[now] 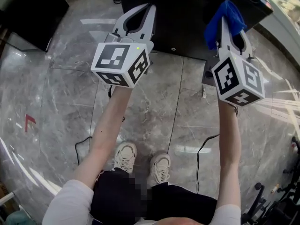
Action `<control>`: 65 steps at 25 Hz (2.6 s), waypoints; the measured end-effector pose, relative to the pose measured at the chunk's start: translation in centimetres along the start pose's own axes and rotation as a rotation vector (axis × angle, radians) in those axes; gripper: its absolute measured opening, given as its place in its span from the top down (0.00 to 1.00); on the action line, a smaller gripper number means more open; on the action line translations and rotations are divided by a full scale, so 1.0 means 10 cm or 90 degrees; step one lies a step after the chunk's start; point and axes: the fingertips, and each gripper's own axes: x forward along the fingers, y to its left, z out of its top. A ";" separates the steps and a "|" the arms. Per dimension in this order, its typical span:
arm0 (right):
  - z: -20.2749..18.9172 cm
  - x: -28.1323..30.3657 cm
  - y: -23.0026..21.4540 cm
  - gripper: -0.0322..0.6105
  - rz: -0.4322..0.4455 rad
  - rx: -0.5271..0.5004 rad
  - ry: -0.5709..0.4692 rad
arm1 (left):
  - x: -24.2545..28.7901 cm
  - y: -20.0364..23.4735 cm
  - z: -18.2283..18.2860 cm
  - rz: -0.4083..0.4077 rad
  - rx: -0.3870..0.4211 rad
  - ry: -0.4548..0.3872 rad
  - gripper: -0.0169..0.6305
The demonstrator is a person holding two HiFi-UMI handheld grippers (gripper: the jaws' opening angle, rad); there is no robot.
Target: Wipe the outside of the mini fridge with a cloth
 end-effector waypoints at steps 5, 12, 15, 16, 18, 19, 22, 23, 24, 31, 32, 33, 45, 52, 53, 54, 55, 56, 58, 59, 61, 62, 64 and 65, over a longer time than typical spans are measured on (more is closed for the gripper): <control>-0.10 0.26 0.74 0.85 0.079 0.019 0.010 | -0.33 0.51 0.06 0.064 0.011 0.003 0.97; -0.47 0.69 1.71 0.85 0.154 0.090 0.045 | -0.78 1.18 0.06 0.157 0.050 -0.006 0.97; -0.67 0.85 2.15 0.85 0.187 0.075 0.060 | -0.90 1.40 -0.02 0.176 0.047 0.012 0.97; -0.73 0.89 2.25 0.85 0.191 0.068 0.062 | -0.94 1.45 -0.04 0.181 0.048 0.017 0.97; -0.89 0.96 2.38 0.85 0.193 0.063 0.074 | -1.02 1.55 -0.09 0.190 0.051 0.027 0.97; -0.99 0.99 2.42 0.85 0.193 0.061 0.083 | -1.06 1.60 -0.11 0.196 0.053 0.030 0.97; -1.22 1.08 2.47 0.85 0.186 0.044 0.104 | -1.16 1.75 -0.16 0.214 0.045 0.037 0.97; -1.25 1.10 2.48 0.85 0.184 0.036 0.104 | -1.19 1.79 -0.17 0.219 0.035 0.038 0.97; -1.26 1.11 2.48 0.85 0.182 0.029 0.102 | -1.21 1.82 -0.19 0.223 0.026 0.038 0.97; -1.19 1.12 2.31 0.85 0.161 0.032 0.093 | -1.08 1.67 -0.26 0.202 0.032 0.045 0.97; -1.18 1.11 2.28 0.85 0.159 0.028 0.093 | -1.05 1.62 -0.27 0.197 0.033 0.046 0.97; -1.17 1.10 2.24 0.85 0.156 0.023 0.093 | -1.03 1.58 -0.28 0.192 0.033 0.047 0.97; -1.07 0.86 1.62 0.85 0.135 0.004 0.094 | -0.62 0.87 -0.50 0.125 0.002 0.056 0.97; -1.05 0.71 1.24 0.85 0.124 -0.011 0.099 | -0.33 0.42 -0.63 0.084 -0.004 0.066 0.97; -1.04 0.69 1.19 0.85 0.120 -0.011 0.098 | -0.30 0.38 -0.62 0.082 -0.002 0.063 0.97; -1.03 0.68 1.14 0.85 0.116 -0.011 0.095 | -0.27 0.35 -0.61 0.081 -0.003 0.059 0.97; -1.02 0.66 1.10 0.85 0.112 -0.010 0.093 | -0.24 0.32 -0.60 0.081 -0.006 0.055 0.97; -1.02 0.64 1.04 0.85 0.109 -0.011 0.091 | -0.21 0.29 -0.61 0.078 -0.008 0.054 0.97; -1.01 0.58 0.90 0.85 0.098 -0.013 0.086 | -0.16 0.20 -0.65 0.070 -0.012 0.054 0.97; -1.02 0.55 0.81 0.85 0.091 -0.014 0.085 | -0.14 0.14 -0.67 0.064 -0.013 0.055 0.97; -1.02 0.48 0.60 0.85 0.071 -0.015 0.083 | -0.10 0.03 -0.70 0.050 -0.011 0.058 0.97; -1.01 0.44 0.50 0.85 0.060 -0.016 0.083 | -0.07 -0.03 -0.72 0.044 -0.009 0.060 0.97; -1.01 0.38 0.30 0.85 0.043 -0.017 0.086 | -0.03 -0.11 -0.75 0.034 -0.013 0.060 0.97; -1.01 0.34 0.21 0.85 0.034 -0.017 0.087 | -0.01 -0.15 -0.76 0.030 -0.017 0.059 0.97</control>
